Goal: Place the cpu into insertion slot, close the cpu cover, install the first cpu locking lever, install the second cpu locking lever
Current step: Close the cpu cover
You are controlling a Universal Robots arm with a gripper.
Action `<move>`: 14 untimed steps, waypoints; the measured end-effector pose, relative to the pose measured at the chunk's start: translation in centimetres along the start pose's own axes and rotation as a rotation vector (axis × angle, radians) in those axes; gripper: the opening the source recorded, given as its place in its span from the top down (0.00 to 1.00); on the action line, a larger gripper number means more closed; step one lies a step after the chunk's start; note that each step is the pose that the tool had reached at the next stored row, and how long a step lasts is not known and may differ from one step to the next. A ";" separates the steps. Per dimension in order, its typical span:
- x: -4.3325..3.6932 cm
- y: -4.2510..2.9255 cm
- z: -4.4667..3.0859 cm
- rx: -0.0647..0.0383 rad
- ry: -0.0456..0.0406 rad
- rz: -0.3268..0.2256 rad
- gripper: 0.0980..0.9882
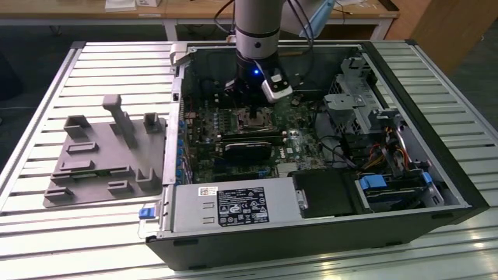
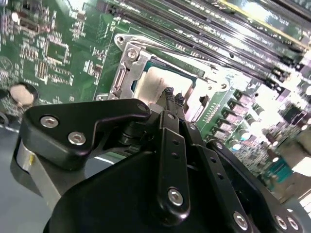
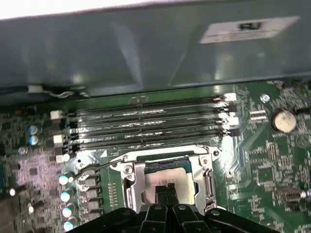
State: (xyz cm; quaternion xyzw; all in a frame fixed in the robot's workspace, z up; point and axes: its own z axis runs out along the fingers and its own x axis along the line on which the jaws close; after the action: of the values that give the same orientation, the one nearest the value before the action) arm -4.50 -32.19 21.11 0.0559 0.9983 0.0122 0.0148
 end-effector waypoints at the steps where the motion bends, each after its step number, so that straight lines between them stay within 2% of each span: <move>1: 0.00 0.00 0.01 0.005 0.0004 -0.025 1.00; 2: 0.00 0.00 0.02 0.009 0.0001 -0.029 1.00; 4: 0.00 0.00 0.02 0.012 -0.0002 -0.031 1.00; 8: 0.14 -0.01 0.01 0.013 -0.0004 -0.033 1.00; 14: 0.98 -0.11 0.01 0.012 -0.0017 -0.036 1.00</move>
State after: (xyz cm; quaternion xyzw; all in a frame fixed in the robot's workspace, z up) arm -5.49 -32.19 21.07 0.0380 0.9991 0.0058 0.0155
